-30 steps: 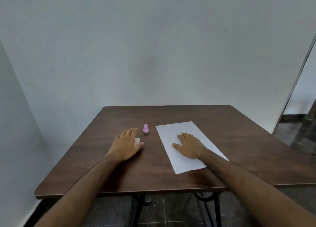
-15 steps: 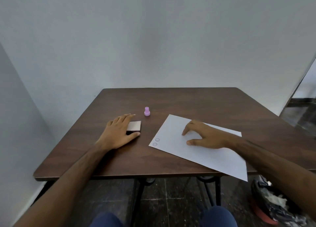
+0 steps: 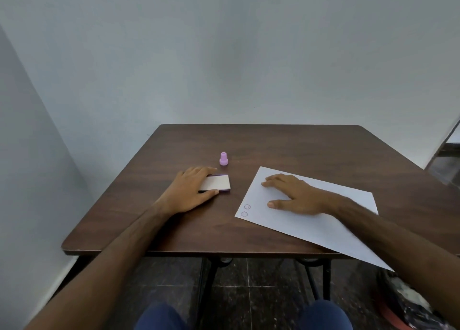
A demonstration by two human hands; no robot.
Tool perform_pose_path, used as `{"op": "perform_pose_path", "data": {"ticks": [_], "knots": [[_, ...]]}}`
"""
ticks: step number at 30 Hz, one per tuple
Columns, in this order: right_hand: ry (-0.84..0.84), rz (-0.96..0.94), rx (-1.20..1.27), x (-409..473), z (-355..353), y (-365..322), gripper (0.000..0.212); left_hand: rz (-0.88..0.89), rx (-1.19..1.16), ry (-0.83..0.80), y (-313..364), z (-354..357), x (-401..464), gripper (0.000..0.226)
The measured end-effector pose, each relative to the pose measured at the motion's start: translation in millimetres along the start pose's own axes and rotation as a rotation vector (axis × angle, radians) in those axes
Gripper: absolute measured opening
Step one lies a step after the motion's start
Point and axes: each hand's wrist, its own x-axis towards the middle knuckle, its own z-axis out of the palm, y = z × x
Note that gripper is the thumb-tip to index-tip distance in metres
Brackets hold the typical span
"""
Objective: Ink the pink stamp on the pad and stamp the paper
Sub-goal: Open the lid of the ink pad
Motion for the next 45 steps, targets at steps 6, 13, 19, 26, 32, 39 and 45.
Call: {"op": "perform_pose_path", "data": {"ticks": [6, 13, 19, 26, 32, 39, 45], "knots": [[0.035, -0.033, -0.004, -4, -9, -2, 0.058, 0.062, -0.043, -0.045, 24, 12, 13, 0.063], [0.149, -0.187, 0.079, 33, -17, -47, 0.056, 0.016, -0.204, -0.069, 8, 1, 4, 0.078], [0.101, -0.211, -0.014, 61, -15, -67, 0.055, -0.025, -0.258, -0.039, -1, -2, -4, 0.083], [0.055, -0.199, -0.081, 72, -19, -64, 0.051, -0.028, -0.308, -0.014, -5, 4, 0, 0.083], [0.018, -0.209, -0.106, 76, -23, -64, 0.047, -0.023, -0.312, -0.004, -4, 5, 1, 0.077], [0.008, -0.177, -0.027, 74, -31, -63, 0.041, -0.022, -0.326, 0.012, -5, 5, 2, 0.08], [0.159, -0.2, 0.038, 82, -35, -63, 0.029, -0.068, -0.328, -0.017, -7, 4, 3, 0.091]]}}
